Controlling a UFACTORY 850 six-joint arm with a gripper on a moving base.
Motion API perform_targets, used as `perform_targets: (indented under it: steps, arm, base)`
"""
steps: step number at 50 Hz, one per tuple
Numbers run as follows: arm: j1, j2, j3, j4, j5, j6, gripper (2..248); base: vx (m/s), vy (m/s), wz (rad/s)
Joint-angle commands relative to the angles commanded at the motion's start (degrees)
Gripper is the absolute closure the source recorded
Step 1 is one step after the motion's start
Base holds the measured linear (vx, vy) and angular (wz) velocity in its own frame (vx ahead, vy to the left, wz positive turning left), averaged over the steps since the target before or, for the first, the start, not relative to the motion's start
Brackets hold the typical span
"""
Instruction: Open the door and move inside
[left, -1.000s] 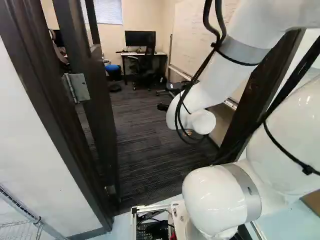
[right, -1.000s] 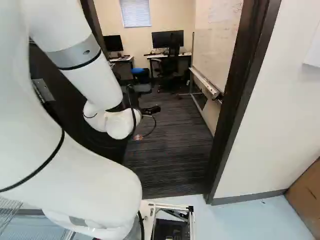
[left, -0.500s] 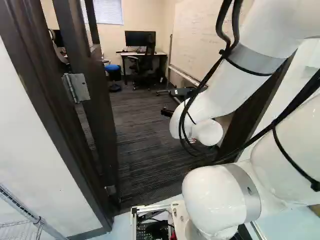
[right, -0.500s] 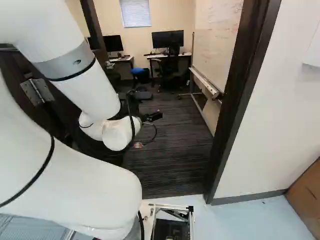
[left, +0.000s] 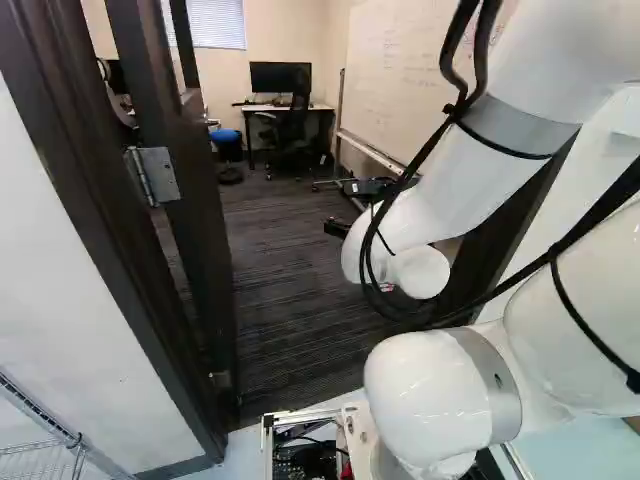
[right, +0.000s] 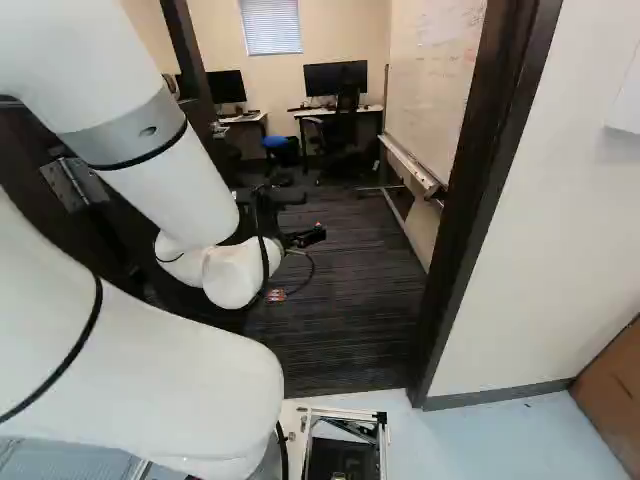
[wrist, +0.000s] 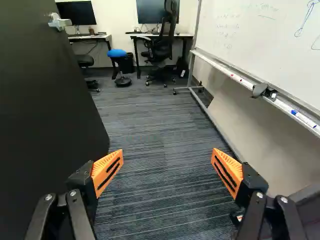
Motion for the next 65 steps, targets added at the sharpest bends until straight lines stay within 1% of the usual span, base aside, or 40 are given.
perform_targets:
  steps: [21,34,65]
  arm:
    - [0.0,0.0,0.0,0.0,0.0,0.0,3]
    - [0.0,0.0,0.0,0.0,0.0,0.0,3]
    - [0.0,0.0,0.0,0.0,0.0,0.0,3]
  base:
    - [0.002,0.006,0.020]
    - [0.067,0.009,0.002]
    - [0.186,0.004,-0.010]
